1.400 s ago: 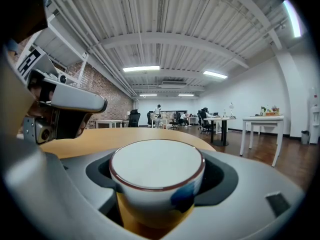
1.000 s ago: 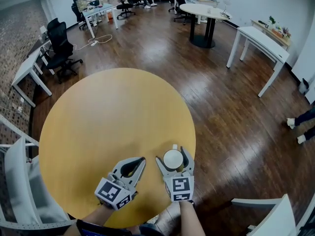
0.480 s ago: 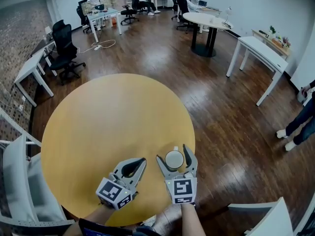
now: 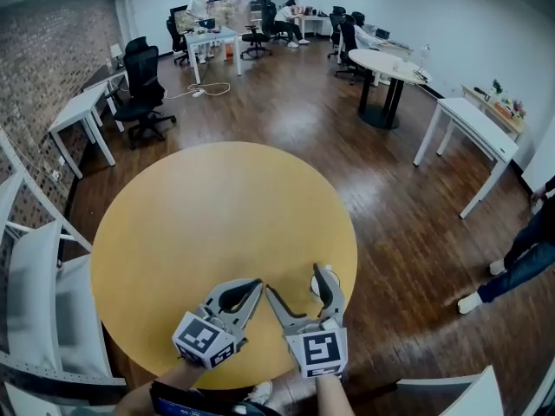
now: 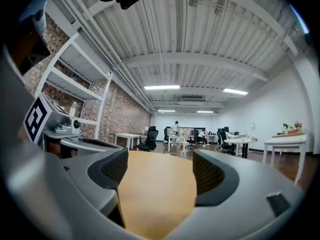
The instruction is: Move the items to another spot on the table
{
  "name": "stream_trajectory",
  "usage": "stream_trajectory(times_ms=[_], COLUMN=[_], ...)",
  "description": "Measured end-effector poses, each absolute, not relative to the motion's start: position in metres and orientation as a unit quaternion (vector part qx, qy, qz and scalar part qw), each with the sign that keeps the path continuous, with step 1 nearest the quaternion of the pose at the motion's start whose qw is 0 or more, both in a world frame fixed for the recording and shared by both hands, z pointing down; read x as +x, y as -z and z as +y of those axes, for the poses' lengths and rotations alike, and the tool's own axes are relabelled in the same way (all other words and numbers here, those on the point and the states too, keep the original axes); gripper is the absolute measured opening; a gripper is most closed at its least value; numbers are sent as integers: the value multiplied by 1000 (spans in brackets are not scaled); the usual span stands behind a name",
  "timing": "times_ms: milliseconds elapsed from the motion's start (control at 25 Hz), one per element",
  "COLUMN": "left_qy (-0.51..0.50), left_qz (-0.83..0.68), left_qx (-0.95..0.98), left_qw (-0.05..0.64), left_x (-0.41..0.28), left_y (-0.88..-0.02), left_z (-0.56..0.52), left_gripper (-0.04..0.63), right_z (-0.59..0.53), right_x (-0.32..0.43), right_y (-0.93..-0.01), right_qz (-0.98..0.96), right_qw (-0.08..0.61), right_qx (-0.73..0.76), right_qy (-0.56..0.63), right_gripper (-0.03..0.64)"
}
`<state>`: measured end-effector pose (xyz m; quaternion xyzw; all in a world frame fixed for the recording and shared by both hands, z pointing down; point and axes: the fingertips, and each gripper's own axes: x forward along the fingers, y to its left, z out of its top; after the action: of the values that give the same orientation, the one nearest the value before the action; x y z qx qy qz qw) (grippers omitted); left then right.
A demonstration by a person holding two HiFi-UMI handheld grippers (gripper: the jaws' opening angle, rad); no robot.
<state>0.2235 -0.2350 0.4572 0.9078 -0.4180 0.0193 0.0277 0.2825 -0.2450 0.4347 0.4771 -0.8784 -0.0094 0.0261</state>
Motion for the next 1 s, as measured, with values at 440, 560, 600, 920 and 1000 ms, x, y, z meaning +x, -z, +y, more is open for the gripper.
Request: stream_trajectory(times_ms=[440,560,600,920,1000], left_qy=[-10,-9,-10,-9,-8], left_qz=[-483,-491,-493,-506,-503], left_qx=[876,871,870,862,864], left_qw=[5,-3,-6,-8,-7], left_x=[142,122,115,55,43], left_y=[-411,-401,-397,-380,-375], left_z=[-194,-180,-173,-126,-112], left_gripper=[5,5,5,5,5], right_z=[-194,-179,-174,-125,-115], right_x=[186,164,156,93,79], right_y=[-383,-371,-368,-352,-347], right_qz=[-924,-930,-931,-936,-934], right_qw=[0,-13,-16,-24,-34], right_qx=[381,368,364,350,355], right_qy=[26,21,19,14,26], right_gripper=[297,251,233,122,83])
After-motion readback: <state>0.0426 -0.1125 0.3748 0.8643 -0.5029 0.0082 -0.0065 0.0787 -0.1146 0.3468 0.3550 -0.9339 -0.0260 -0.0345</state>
